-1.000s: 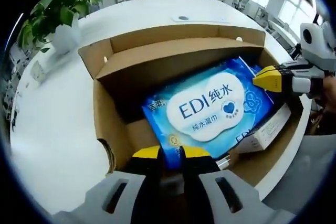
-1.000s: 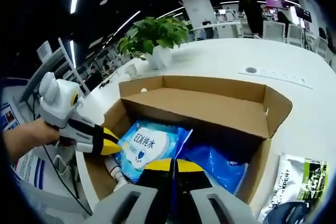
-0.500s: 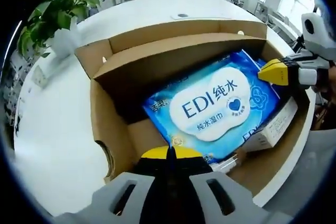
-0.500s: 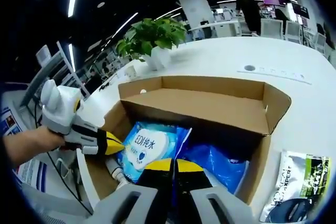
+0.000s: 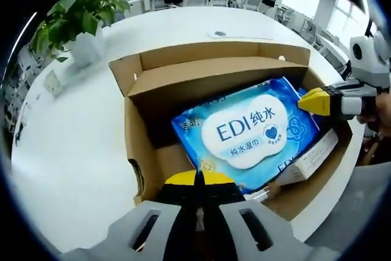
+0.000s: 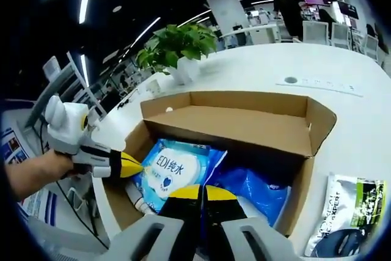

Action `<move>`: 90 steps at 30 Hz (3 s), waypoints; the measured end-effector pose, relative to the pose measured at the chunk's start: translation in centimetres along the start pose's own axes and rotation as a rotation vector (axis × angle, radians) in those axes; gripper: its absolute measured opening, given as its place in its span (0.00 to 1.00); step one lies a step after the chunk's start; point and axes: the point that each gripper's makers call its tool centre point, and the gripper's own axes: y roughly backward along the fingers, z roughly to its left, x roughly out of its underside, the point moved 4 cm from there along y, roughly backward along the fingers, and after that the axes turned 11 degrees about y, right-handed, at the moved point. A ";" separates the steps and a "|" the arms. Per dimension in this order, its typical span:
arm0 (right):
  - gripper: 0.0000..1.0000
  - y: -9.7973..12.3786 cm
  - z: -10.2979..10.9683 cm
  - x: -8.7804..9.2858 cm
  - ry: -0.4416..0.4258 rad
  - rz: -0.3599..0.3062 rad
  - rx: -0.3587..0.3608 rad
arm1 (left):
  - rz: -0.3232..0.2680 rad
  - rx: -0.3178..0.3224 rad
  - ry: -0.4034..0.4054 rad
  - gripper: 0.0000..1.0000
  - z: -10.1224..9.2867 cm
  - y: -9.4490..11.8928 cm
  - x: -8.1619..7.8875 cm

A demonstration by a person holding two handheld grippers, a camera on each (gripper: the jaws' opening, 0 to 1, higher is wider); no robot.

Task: Operate the shoe box by opening the lid, removing the specified soft item, and placing it in the target area until the item is outside and the box remains undamaged.

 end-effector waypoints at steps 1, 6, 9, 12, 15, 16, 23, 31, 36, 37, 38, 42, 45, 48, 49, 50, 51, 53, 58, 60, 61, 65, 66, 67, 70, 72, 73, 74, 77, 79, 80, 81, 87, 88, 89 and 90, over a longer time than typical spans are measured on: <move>0.00 0.0 0.0 0.0 -0.004 -0.003 -0.002 | -0.008 0.002 0.002 0.00 0.0 0.2 -0.1; 0.00 0.4 0.1 -0.1 -0.024 -0.015 -0.009 | -0.038 0.010 0.015 0.00 -0.2 0.9 -0.3; 0.00 0.6 0.2 -0.2 -0.032 -0.022 -0.012 | -0.054 0.013 0.022 0.00 -0.3 1.2 -0.4; 0.00 0.9 0.3 -0.3 -0.046 -0.033 -0.015 | -0.073 0.018 0.029 0.00 -0.4 1.6 -0.6; 0.00 1.1 0.2 -0.4 -0.052 -0.044 -0.017 | -0.089 0.021 0.032 0.00 -0.6 1.8 -0.8; 0.00 1.1 0.2 -0.5 -0.057 -0.049 -0.017 | -0.099 0.021 0.032 0.00 -0.6 2.0 -0.9; 0.00 1.8 0.2 -1.0 -0.069 -0.075 -0.019 | -0.133 0.030 0.044 0.00 -0.9 2.7 -1.5; 0.00 2.9 -0.1 -1.6 -0.085 -0.099 -0.018 | -0.172 0.046 0.043 0.00 -1.8 3.8 -2.6; 0.00 3.9 -0.3 -1.7 -0.101 -0.108 -0.013 | -0.184 0.063 0.034 0.00 -2.6 4.4 -3.0; 0.00 4.1 -0.4 -1.8 -0.103 -0.110 -0.013 | -0.187 0.066 0.033 0.00 -2.8 4.5 -3.1; 0.00 4.3 -0.4 -1.8 -0.105 -0.112 -0.011 | -0.189 0.070 0.032 0.00 -3.0 4.6 -3.2; 0.00 5.4 -0.6 -2.0 -0.116 -0.122 -0.009 | -0.196 0.087 0.034 0.00 -3.7 5.1 -3.3; 0.00 6.1 -0.8 -2.1 -0.130 -0.124 -0.006 | -0.199 0.099 0.036 0.00 -4.4 5.4 -3.4; 0.00 6.8 -1.0 -2.1 -0.136 -0.125 -0.003 | -0.202 0.109 0.031 0.00 -5.1 5.7 -3.5; 0.00 7.1 -1.1 -2.1 -0.136 -0.126 -0.002 | -0.204 0.112 0.029 0.00 -5.3 5.8 -3.6; 0.00 7.3 -1.2 -2.1 -0.138 -0.126 0.000 | -0.204 0.115 0.027 0.00 -5.6 5.9 -3.6; 0.00 7.6 -1.3 -2.1 -0.140 -0.128 0.001 | -0.205 0.118 0.026 0.00 -5.8 5.9 -3.7; 0.00 8.0 -1.5 -2.1 -0.146 -0.127 0.003 | -0.204 0.124 0.021 0.00 -6.3 6.0 -3.8; 0.00 9.0 -1.9 -2.0 -0.151 -0.123 0.010 | -0.204 0.139 0.021 0.00 -7.2 6.2 -4.0; 0.00 9.5 -2.3 -1.9 -0.152 -0.124 0.017 | -0.204 0.146 0.019 0.00 -7.8 6.2 -4.1; 0.00 9.7 -2.4 -1.9 -0.155 -0.125 0.018 | -0.203 0.149 0.018 0.00 -8.0 6.2 -4.1; 0.00 10.4 -2.9 -1.8 -0.162 -0.124 0.027 | -0.203 0.160 0.016 0.00 -8.9 6.3 -4.4; 0.00 10.6 -3.0 -1.7 -0.163 -0.124 0.029 | -0.204 0.162 0.014 0.00 -9.1 6.3 -4.4; 0.00 10.8 -3.1 -1.7 -0.165 -0.123 0.031 | -0.204 0.165 0.015 0.00 -9.3 6.3 -4.5; 0.00 11.4 -3.5 -1.5 -0.170 -0.122 0.039 | -0.203 0.175 0.018 0.00 -10.0 6.2 -4.5; 0.00 11.8 -3.8 -1.5 -0.175 -0.120 0.043 | -0.202 0.179 0.016 0.00 -10.5 6.2 -4.6; 0.00 12.0 -3.9 -1.4 -0.177 -0.120 0.044 | -0.201 0.182 0.015 0.00 -10.6 6.1 -4.6; 0.00 12.1 -4.1 -1.4 -0.179 -0.119 0.045 | -0.201 0.185 0.014 0.00 -10.9 6.0 -4.6; 0.00 12.9 -4.5 -1.3 -0.187 -0.119 0.053 | -0.199 0.195 0.013 0.00 -11.5 5.8 -4.8; 0.00 13.3 -4.8 -1.1 -0.191 -0.119 0.058 | -0.200 0.201 0.010 0.00 -11.9 5.8 -5.0; 0.00 13.5 -5.0 -1.0 -0.194 -0.118 0.063 | -0.200 0.205 0.008 0.00 -12.2 5.7 -5.1; 0.00 13.7 -5.1 -1.0 -0.196 -0.117 0.065 | -0.199 0.207 0.008 0.00 -12.5 5.7 -5.2; 0.00 15.2 -6.1 -0.6 -0.202 -0.115 0.089 | -0.197 0.227 -0.002 0.00 -14.3 5.3 -5.4; 0.00 15.5 -6.2 -0.5 -0.200 -0.110 0.096 | -0.196 0.230 -0.004 0.00 -14.6 5.2 -5.5; 0.00 15.6 -6.3 -0.5 -0.199 -0.110 0.099 | -0.196 0.233 -0.008 0.00 -15.1 5.2 -5.5; 0.00 15.9 -6.8 -0.3 -0.200 -0.110 0.102 | -0.196 0.235 -0.010 0.00 -15.4 5.1 -5.5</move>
